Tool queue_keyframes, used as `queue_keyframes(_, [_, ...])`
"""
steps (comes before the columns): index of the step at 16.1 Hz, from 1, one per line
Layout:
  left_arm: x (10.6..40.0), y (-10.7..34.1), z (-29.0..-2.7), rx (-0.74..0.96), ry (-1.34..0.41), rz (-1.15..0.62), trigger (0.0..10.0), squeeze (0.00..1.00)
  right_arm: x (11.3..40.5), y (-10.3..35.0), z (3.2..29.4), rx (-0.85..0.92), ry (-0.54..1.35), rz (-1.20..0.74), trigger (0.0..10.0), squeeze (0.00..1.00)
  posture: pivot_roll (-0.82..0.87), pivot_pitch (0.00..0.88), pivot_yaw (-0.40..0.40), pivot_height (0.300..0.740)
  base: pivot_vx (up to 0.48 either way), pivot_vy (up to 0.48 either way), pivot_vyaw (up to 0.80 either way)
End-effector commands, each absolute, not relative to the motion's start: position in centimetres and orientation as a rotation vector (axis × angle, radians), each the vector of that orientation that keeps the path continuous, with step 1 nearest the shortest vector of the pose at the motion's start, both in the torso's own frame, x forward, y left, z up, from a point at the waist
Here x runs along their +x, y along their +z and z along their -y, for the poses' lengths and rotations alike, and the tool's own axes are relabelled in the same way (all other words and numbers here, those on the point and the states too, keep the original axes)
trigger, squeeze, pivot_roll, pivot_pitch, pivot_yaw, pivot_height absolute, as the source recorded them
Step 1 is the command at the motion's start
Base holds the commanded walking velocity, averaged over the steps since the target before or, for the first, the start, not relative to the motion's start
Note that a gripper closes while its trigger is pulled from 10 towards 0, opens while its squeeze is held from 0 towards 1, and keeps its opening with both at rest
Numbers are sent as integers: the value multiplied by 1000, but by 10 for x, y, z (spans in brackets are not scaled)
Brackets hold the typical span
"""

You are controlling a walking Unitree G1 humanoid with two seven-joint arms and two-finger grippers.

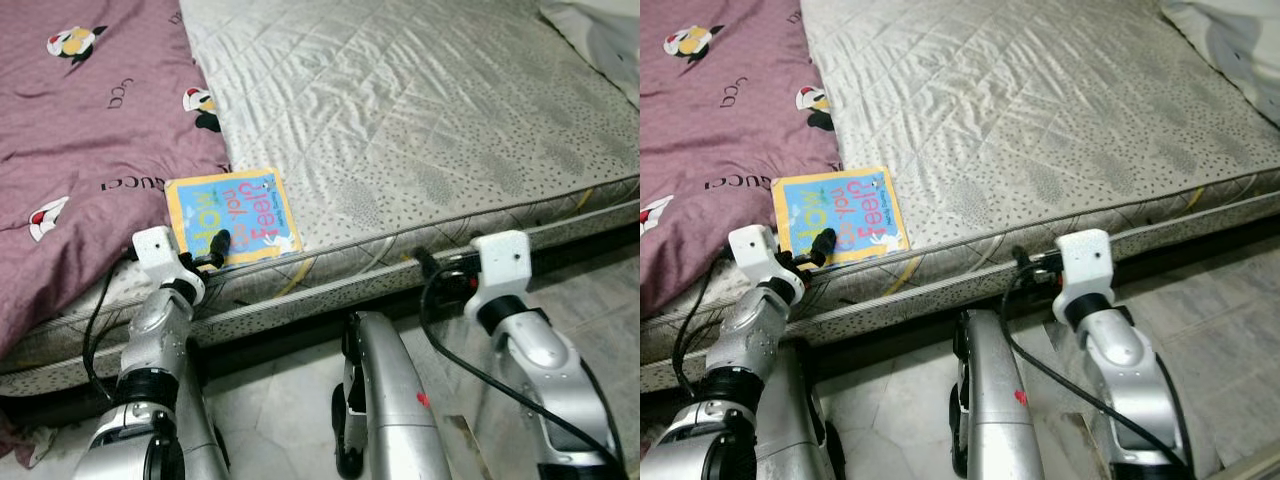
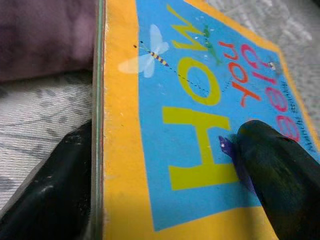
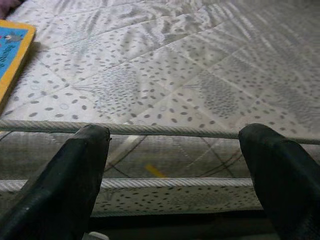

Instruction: Clean up the room

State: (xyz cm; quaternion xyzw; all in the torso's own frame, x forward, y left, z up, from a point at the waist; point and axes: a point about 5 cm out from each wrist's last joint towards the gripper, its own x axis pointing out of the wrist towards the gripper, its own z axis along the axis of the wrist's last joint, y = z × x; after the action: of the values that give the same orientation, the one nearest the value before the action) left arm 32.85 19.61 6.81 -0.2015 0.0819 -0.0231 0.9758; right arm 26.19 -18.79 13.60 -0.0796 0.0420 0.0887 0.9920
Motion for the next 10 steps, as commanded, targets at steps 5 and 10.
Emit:
queue_keyframes(5, [319, 49, -190, -457, -115, -242, 0, 0, 264, 141, 191, -177, 152, -71, 10000, 0, -174, 163, -77, 472, 0, 0, 0])
queue_keyframes(10, [316, 49, -195, -450, -150, -236, 0, 0, 268, 147, 166, -63, 309, -12, 10000, 0, -135, 144, -67, 472, 0, 0, 0])
